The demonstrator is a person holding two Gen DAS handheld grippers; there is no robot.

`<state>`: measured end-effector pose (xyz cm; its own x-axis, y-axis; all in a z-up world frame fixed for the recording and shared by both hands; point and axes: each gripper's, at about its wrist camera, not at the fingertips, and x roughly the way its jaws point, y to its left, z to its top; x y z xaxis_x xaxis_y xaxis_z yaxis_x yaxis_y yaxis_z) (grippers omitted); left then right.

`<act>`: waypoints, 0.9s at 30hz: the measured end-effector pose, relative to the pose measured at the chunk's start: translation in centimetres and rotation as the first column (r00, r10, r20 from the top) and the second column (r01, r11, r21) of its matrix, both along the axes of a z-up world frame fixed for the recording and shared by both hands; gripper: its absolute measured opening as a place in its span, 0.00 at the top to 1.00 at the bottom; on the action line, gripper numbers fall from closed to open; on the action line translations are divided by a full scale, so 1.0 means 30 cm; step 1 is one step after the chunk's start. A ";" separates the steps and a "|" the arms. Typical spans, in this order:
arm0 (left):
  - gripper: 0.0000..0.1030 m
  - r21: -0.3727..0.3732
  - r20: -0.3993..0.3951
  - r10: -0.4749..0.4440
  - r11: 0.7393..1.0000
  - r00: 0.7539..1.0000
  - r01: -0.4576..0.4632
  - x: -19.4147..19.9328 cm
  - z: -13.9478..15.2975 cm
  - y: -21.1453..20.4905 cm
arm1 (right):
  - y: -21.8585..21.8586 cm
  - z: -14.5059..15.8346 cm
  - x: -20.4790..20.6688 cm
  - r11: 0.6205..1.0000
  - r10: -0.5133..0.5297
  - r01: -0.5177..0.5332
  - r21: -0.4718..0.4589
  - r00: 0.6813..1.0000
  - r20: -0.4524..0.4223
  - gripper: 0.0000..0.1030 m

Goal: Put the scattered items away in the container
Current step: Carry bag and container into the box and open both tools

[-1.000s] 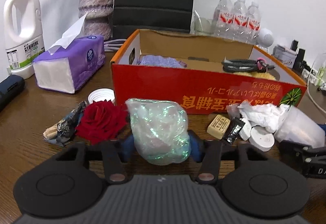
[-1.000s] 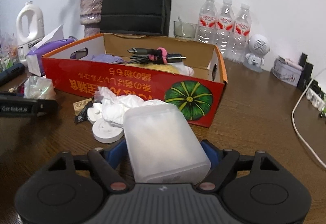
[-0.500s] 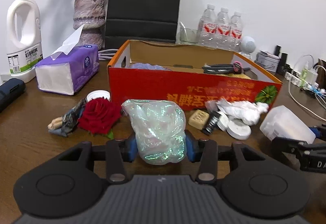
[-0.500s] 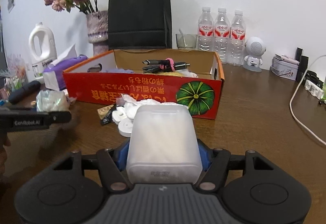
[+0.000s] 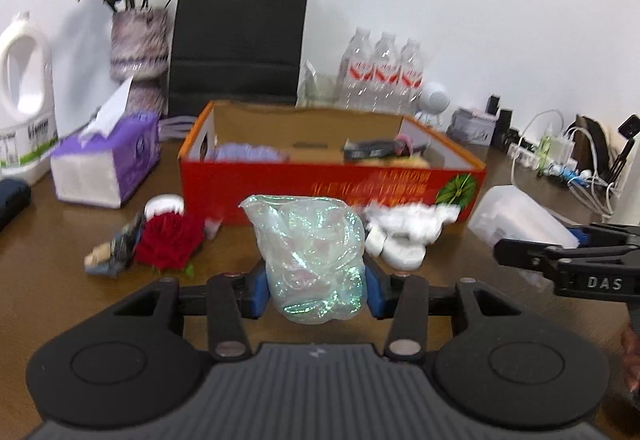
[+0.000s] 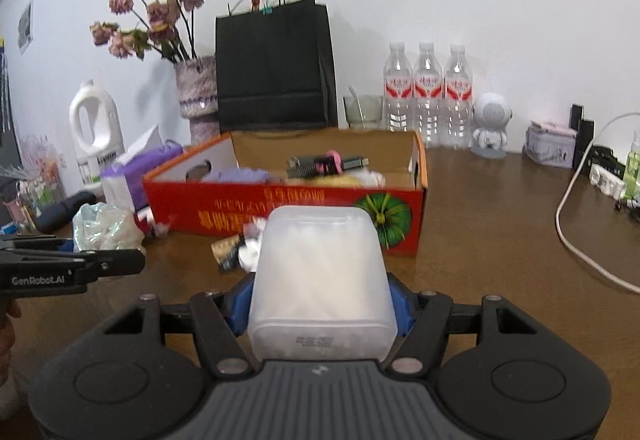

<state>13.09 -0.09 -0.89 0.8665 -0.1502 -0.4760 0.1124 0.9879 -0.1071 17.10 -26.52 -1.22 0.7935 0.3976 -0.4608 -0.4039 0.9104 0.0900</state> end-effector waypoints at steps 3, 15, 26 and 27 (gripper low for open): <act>0.55 -0.012 0.018 -0.013 1.000 1.000 0.013 0.014 0.037 0.004 | 0.007 0.029 0.019 1.000 0.001 -0.001 0.009 1.000 0.019 0.38; 0.55 -0.076 0.076 -0.012 0.997 0.997 0.018 0.238 0.218 0.041 | 0.064 0.201 0.226 0.997 -0.024 0.017 0.071 0.995 0.098 0.38; 0.54 -0.007 -0.025 0.104 0.994 0.994 -0.105 0.592 0.230 -0.006 | 0.284 0.183 0.634 0.993 -0.068 0.061 -0.100 0.995 -0.072 0.38; 0.54 -0.011 -0.049 0.114 0.993 0.992 -0.115 0.613 0.211 -0.003 | 0.295 0.162 0.656 0.991 -0.077 0.067 -0.112 0.993 -0.093 0.38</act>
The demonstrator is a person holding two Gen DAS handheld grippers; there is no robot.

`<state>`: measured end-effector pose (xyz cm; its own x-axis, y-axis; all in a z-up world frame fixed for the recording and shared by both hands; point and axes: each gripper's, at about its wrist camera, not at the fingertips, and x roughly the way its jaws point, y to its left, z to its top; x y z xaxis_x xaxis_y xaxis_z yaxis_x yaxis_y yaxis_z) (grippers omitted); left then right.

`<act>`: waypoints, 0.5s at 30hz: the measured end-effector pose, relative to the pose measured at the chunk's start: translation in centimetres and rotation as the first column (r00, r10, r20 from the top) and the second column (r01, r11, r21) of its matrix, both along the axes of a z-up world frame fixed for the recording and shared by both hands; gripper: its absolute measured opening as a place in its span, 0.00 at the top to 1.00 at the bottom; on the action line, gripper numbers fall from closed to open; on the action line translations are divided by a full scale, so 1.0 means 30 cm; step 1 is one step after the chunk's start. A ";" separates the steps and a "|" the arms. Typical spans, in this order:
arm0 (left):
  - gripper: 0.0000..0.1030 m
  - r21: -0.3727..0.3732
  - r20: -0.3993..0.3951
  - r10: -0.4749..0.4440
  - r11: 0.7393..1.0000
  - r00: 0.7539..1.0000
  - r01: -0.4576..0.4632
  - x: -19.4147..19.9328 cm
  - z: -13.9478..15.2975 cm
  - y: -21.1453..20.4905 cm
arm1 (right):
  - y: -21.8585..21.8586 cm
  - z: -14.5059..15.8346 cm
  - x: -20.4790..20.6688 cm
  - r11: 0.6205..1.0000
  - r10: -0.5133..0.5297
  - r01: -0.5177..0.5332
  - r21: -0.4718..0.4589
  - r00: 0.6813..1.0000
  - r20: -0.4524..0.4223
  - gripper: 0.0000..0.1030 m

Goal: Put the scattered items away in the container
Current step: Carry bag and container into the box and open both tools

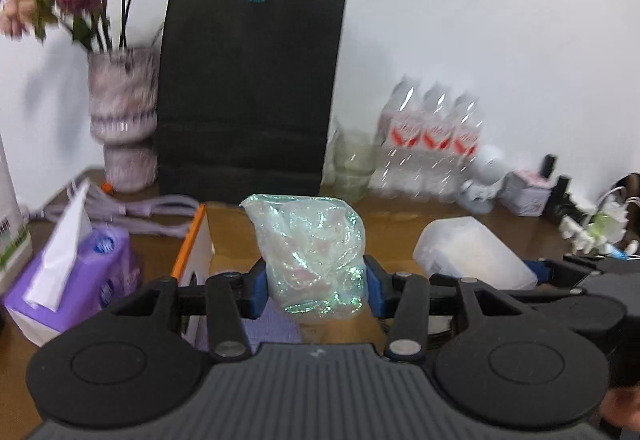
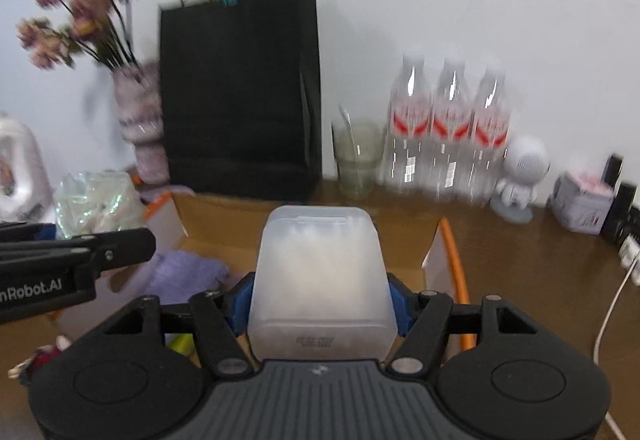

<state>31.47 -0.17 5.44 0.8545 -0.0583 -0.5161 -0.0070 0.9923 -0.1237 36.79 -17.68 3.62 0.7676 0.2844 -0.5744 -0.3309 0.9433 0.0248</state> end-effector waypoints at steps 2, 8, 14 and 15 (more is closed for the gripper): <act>0.54 -0.009 -0.036 0.026 1.000 0.999 -0.026 0.021 -0.045 0.015 | 0.017 -0.039 0.022 0.999 -0.010 0.010 -0.031 1.000 -0.018 0.38; 0.46 -0.007 -0.107 0.053 0.999 0.993 -0.054 0.063 -0.136 0.051 | 0.031 -0.062 0.044 0.998 0.002 -0.002 -0.058 1.000 -0.011 0.38; 0.00 -0.025 -0.101 0.068 0.997 0.993 -0.071 0.052 -0.127 0.075 | -0.007 -0.051 0.043 0.997 -0.047 0.046 -0.061 0.999 -0.004 0.00; 0.00 -0.034 -0.097 0.061 0.997 0.993 -0.065 0.045 -0.121 0.080 | -0.021 -0.046 0.037 0.998 -0.041 0.041 -0.042 0.999 -0.006 0.00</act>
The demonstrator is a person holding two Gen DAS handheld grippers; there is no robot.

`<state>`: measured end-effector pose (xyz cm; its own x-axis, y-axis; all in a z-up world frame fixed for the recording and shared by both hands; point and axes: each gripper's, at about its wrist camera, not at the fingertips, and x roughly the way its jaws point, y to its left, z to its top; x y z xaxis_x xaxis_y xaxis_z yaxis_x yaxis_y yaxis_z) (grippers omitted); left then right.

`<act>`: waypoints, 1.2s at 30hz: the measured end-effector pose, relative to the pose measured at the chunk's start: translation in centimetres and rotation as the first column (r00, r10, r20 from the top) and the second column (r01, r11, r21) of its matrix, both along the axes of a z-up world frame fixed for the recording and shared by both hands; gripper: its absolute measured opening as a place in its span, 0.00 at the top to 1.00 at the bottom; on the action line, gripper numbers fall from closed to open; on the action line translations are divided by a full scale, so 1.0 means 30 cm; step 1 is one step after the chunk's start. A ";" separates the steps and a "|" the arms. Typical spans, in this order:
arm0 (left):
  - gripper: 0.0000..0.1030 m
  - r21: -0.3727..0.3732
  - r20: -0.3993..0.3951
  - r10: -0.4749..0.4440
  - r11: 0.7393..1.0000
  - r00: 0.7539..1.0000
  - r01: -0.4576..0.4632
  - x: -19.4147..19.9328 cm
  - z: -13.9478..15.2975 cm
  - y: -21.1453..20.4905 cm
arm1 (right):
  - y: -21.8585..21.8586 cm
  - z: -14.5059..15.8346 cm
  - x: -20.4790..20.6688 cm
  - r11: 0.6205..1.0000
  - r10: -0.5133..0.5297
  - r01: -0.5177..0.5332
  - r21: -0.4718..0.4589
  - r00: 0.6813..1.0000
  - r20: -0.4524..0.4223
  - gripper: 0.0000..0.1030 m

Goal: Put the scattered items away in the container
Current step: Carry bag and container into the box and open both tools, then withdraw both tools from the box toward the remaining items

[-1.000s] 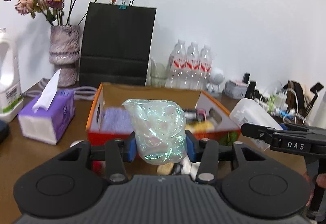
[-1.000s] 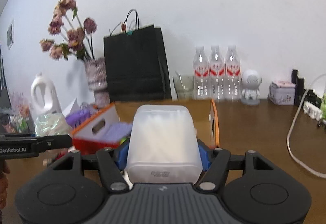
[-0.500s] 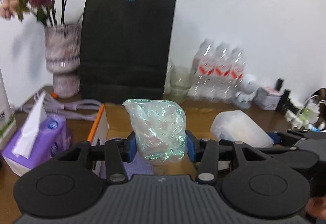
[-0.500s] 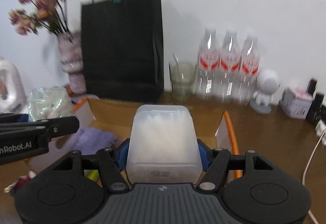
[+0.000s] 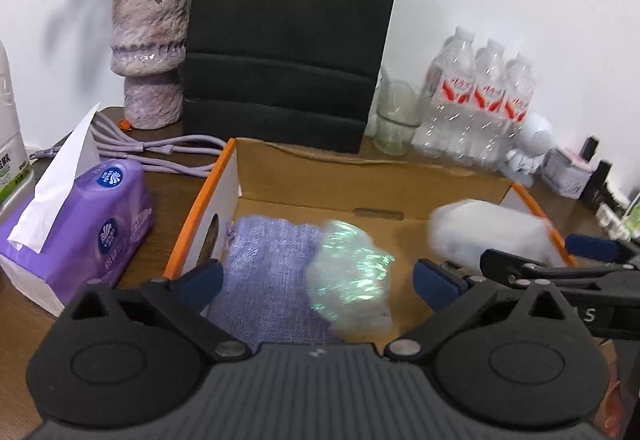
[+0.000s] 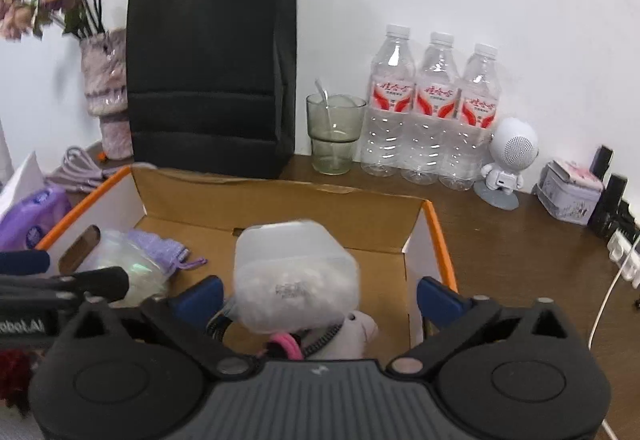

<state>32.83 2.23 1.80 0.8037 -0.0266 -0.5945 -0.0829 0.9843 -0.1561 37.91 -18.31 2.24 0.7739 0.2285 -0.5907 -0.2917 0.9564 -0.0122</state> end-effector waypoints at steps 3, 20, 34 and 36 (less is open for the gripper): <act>0.00 -0.004 0.023 -0.018 1.000 1.000 0.019 -0.024 0.014 -0.004 | -0.030 0.023 -0.036 0.999 0.030 -0.030 0.034 0.999 0.018 0.00; 0.00 0.010 0.207 -0.078 0.997 0.975 0.077 -0.348 0.075 0.031 | -0.131 0.065 -0.325 0.988 0.107 -0.117 0.096 0.989 0.102 0.00; 0.00 0.028 0.117 -0.075 0.997 0.990 0.072 -0.628 -0.166 0.053 | -0.148 -0.190 -0.591 0.989 0.148 -0.148 0.013 0.989 -0.022 0.00; 0.00 0.067 0.131 -0.067 0.996 0.989 0.059 -0.656 -0.173 0.046 | -0.149 -0.197 -0.603 0.990 0.140 -0.140 0.013 0.990 -0.024 0.00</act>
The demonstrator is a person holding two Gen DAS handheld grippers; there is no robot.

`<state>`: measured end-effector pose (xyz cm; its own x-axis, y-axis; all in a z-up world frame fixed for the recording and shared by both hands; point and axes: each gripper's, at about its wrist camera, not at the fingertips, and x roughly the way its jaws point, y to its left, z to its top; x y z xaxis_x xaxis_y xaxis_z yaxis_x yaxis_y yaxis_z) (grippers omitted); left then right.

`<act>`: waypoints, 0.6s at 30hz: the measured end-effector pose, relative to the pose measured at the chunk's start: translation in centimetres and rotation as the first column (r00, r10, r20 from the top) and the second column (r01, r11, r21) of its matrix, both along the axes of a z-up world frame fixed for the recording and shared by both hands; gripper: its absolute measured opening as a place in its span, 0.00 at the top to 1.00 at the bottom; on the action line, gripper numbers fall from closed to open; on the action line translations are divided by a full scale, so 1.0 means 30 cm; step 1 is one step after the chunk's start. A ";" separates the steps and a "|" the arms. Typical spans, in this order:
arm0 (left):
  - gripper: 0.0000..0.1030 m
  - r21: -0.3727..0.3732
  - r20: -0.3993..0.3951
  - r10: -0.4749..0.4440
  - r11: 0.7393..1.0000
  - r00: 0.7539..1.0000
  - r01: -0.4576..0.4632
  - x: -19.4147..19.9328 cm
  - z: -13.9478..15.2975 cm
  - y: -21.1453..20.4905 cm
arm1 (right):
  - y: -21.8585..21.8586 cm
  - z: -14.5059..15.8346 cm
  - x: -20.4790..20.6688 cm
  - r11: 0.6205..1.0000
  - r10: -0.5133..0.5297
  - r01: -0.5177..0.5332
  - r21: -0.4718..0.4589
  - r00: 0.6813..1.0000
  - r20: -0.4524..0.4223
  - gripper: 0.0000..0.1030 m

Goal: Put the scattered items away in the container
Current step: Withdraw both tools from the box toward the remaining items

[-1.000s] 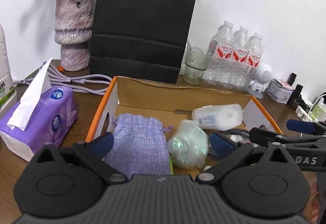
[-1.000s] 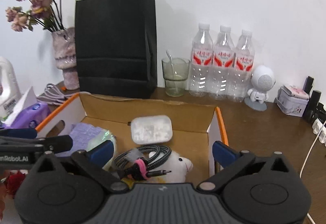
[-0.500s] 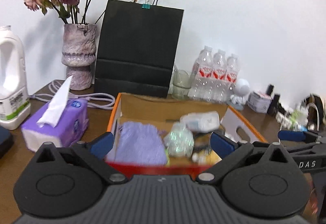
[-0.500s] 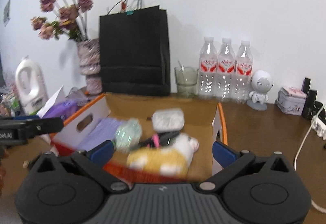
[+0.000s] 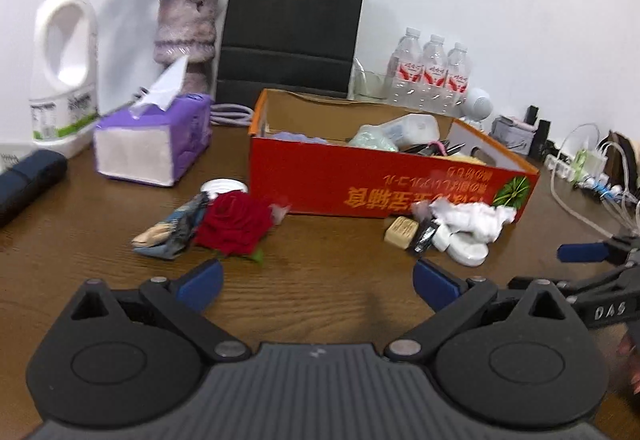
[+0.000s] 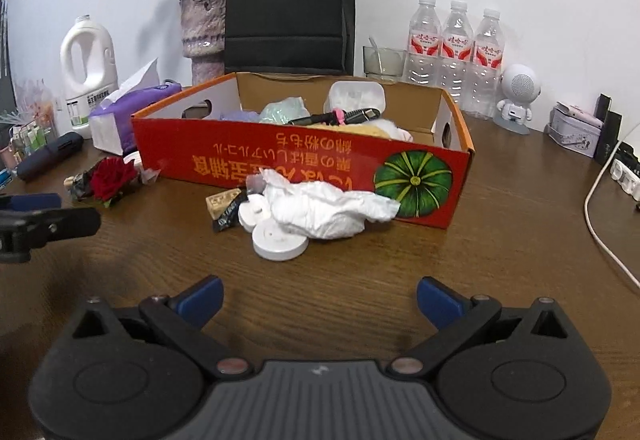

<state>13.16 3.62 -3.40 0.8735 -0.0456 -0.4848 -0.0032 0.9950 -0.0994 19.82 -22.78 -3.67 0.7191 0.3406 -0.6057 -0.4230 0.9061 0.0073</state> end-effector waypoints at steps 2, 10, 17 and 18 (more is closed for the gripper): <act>0.00 0.030 0.007 0.004 1.000 1.000 -0.005 -0.019 -0.001 -0.006 | 0.002 -0.013 0.000 1.000 -0.014 0.014 -0.020 1.000 -0.003 0.00; 0.00 -0.029 -0.035 0.059 0.998 0.998 -0.060 -0.017 -0.010 0.048 | 0.000 -0.040 -0.005 1.000 -0.024 0.023 -0.013 0.998 -0.055 0.00; 0.00 -0.009 0.006 0.165 0.986 0.986 -0.165 -0.015 0.002 0.143 | 0.003 -0.039 -0.003 0.999 -0.035 0.034 -0.016 0.998 -0.056 0.00; 0.02 -0.007 -0.005 0.173 0.985 0.985 -0.173 -0.009 0.000 0.162 | 0.005 -0.039 -0.002 0.999 -0.038 0.037 -0.017 0.998 -0.056 0.00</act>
